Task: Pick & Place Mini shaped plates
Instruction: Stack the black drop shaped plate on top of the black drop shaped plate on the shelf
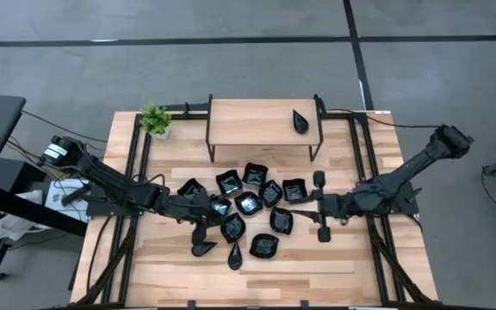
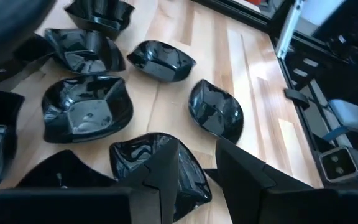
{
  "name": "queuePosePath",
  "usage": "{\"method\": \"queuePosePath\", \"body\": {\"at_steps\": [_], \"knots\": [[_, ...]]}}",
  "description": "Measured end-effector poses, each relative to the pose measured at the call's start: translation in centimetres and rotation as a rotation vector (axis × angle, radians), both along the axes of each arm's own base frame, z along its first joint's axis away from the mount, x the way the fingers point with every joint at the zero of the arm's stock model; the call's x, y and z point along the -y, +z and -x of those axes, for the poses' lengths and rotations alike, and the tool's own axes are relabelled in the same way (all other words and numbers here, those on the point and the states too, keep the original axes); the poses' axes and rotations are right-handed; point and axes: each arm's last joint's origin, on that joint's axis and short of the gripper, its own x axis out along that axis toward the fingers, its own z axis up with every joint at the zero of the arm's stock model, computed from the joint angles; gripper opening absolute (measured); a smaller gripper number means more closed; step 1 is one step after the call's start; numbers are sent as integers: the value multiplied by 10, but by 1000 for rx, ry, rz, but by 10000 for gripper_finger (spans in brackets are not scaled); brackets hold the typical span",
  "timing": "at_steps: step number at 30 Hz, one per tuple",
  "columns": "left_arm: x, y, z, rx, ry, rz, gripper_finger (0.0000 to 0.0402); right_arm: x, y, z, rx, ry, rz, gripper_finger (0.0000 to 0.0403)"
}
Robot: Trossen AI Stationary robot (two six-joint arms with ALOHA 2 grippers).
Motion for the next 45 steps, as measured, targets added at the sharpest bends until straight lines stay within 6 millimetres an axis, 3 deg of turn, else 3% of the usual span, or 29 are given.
{"method": "queuePosePath", "body": {"at_steps": [4,9,15,19,26,33,45], "knots": [[-3,1,0,40,95,-107,108,-7,10,12,66,56,71,77],[-3,3,-2,66,127,-110,108,-9,26,35,145,135,88,77],[-4,3,-2,72,138,-121,108,1,40,69,199,231,86,77],[-3,2,0,37,89,-89,108,10,40,84,172,265,104,77],[-6,-11,11,-138,176,21,108,15,18,84,127,252,84,77],[14,-11,19,-148,125,98,108,17,-1,77,81,211,73,77],[37,-21,44,-259,-19,33,108,18,-6,66,43,163,22,77]]}}
